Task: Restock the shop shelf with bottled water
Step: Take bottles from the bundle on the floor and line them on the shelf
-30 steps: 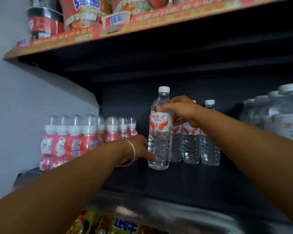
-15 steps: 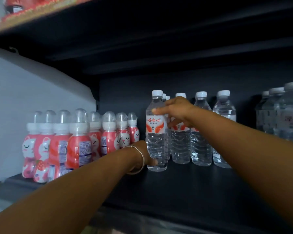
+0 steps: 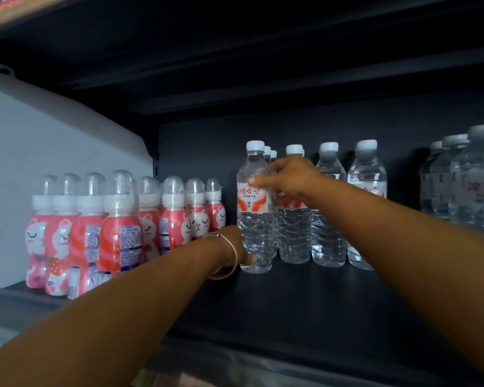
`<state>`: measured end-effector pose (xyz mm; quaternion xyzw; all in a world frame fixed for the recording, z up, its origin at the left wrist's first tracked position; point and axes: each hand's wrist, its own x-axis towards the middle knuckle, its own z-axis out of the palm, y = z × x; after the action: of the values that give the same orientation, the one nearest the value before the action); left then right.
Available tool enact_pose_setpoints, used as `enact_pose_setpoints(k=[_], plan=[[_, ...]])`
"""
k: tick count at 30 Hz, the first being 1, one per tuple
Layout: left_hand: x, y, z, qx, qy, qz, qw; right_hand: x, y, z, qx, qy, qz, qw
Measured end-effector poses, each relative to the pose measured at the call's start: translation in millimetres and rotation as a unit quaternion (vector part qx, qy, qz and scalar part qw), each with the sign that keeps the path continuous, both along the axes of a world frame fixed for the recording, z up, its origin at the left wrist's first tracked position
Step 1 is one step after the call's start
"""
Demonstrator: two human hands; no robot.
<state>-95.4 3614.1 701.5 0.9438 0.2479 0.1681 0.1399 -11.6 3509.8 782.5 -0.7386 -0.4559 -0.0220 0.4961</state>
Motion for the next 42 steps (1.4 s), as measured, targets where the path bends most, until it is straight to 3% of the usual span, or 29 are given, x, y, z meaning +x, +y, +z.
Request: enact_pose_setpoints(k=[5, 7, 10, 14, 19, 24, 31, 42], plan=[[-5.2, -9.1, 1.0, 0.030, 0.026, 0.018, 0.999, 0.3, -14.6, -10.5, -0.027, -0.021, -0.013, 0.999], [-10.3, -19.0, 2.4, 0.036, 0.053, 0.017, 0.998, -4.1, -25.9, -17.7, -0.063, -0.071, -0.039, 0.995], [-23.3, -43.7, 6.6, 0.038, 0.065, 0.041, 0.996, -18.8, -52.0, -29.8, -0.184, -0.199, -0.077, 0.960], [-48.1, -95.9, 13.3, 0.053, 0.018, 0.073, 0.996, -38.7, -96.6, -44.9, -0.283, -0.285, -0.091, 0.911], [-91.2, -177.2, 9.2, 0.031, -0.080, 0.046, 0.995, -68.3, -172.4, -67.2, -0.280, -0.314, -0.128, 0.898], [-126.1, -265.1, -26.0, 0.049, -0.111, 0.019, 0.993, -110.3, -272.8, -116.6, -0.247, -0.360, -0.140, 0.889], [-141.2, -365.7, -153.1, 0.044, -0.119, -0.029, 0.991, -145.7, -393.3, -240.3, -0.285, -0.350, -0.135, 0.882], [-114.6, -449.5, -428.6, -0.025, 0.116, -0.092, 0.989, -118.1, -497.2, -528.6, -0.472, -0.170, -0.080, 0.861]])
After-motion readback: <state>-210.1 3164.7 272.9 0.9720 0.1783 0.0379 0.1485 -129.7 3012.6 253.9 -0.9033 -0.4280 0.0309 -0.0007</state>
